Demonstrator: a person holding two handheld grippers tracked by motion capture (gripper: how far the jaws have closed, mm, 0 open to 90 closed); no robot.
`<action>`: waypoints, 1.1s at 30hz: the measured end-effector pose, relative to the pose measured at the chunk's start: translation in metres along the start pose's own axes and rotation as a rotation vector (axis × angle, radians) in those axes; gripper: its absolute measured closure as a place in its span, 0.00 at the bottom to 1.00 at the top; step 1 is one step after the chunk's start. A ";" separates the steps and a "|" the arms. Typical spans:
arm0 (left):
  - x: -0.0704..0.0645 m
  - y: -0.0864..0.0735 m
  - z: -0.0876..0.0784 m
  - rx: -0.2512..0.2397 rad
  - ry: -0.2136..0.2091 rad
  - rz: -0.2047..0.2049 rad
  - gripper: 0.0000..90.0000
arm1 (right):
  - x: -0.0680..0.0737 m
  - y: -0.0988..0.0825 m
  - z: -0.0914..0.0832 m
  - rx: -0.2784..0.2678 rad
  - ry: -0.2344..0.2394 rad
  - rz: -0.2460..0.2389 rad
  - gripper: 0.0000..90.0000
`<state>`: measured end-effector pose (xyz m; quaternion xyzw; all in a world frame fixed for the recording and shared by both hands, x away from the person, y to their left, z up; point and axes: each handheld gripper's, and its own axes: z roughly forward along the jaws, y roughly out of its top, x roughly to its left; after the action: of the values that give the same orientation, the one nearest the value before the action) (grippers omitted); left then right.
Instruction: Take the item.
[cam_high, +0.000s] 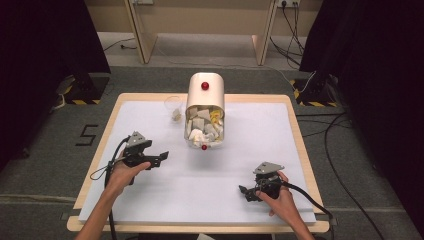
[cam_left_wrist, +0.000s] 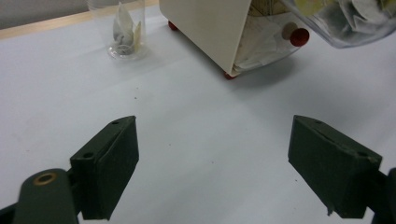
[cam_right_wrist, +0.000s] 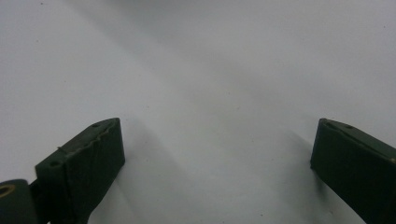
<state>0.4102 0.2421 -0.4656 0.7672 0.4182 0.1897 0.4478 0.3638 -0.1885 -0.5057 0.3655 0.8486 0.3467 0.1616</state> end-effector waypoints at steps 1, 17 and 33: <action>-0.001 -0.002 0.000 -0.001 -0.002 -0.001 0.17 | 0.000 0.000 0.000 0.000 0.000 0.000 0.04; -0.014 -0.028 -0.001 0.041 -0.017 0.026 0.17 | 0.000 0.000 0.000 0.000 0.000 0.000 0.04; -0.016 -0.053 -0.007 0.071 -0.030 0.001 0.17 | 0.000 0.000 0.000 0.000 0.000 0.000 0.04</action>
<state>0.3709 0.2459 -0.5056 0.7855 0.4175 0.1637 0.4264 0.3638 -0.1885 -0.5057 0.3656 0.8486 0.3465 0.1616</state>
